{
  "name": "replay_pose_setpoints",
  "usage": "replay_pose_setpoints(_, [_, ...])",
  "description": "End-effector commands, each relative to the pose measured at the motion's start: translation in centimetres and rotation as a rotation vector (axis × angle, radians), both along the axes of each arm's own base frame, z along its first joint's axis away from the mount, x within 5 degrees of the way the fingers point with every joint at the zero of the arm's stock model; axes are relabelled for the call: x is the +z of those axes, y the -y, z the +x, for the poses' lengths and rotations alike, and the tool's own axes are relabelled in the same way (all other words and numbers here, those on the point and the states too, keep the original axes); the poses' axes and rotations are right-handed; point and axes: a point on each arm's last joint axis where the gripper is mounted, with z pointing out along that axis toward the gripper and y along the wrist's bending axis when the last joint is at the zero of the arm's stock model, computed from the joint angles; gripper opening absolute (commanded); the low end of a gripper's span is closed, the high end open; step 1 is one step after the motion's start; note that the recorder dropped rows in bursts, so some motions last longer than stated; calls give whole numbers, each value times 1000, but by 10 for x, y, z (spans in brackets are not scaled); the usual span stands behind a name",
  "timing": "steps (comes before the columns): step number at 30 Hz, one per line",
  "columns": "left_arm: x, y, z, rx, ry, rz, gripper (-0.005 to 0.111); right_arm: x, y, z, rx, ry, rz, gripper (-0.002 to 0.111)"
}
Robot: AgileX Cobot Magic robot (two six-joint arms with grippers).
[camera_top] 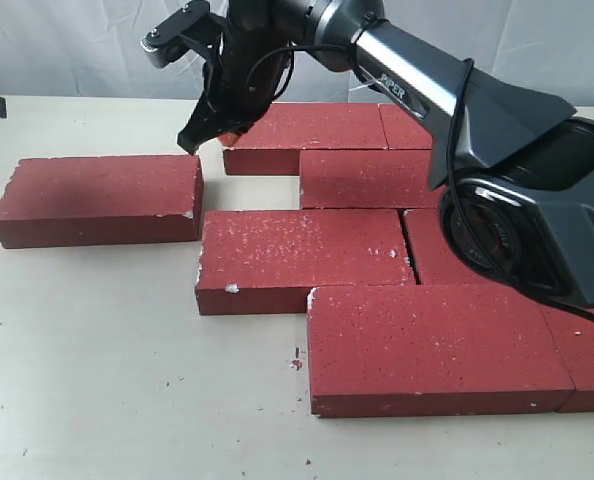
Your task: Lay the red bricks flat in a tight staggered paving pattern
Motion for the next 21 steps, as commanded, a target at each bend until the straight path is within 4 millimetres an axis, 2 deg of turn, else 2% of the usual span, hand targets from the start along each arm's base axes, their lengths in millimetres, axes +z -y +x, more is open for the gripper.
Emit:
replay_pose_setpoints(1, [-2,3,-21,-140,-35,188,0,1,2,1,75,-56,82,-1])
replay_pose_setpoints(5, [-13,-31,-23,-9,-1,236,0,1,3,4,109,-50,124,-1])
replay_pose_setpoints(9, [-37,-62,-21,130,-37,184,0,-3,8,10,106,-30,87,-1])
replay_pose_setpoints(11, [-52,-67,-16,131,-97,140,0,-9,10,13,100,-19,65,-1])
replay_pose_setpoints(16, [-69,-65,10,4,-266,31,0,-26,13,20,90,5,0,-1])
replay_pose_setpoints(21, [-74,-71,27,68,-223,-32,0,-29,10,19,81,-29,41,-1])
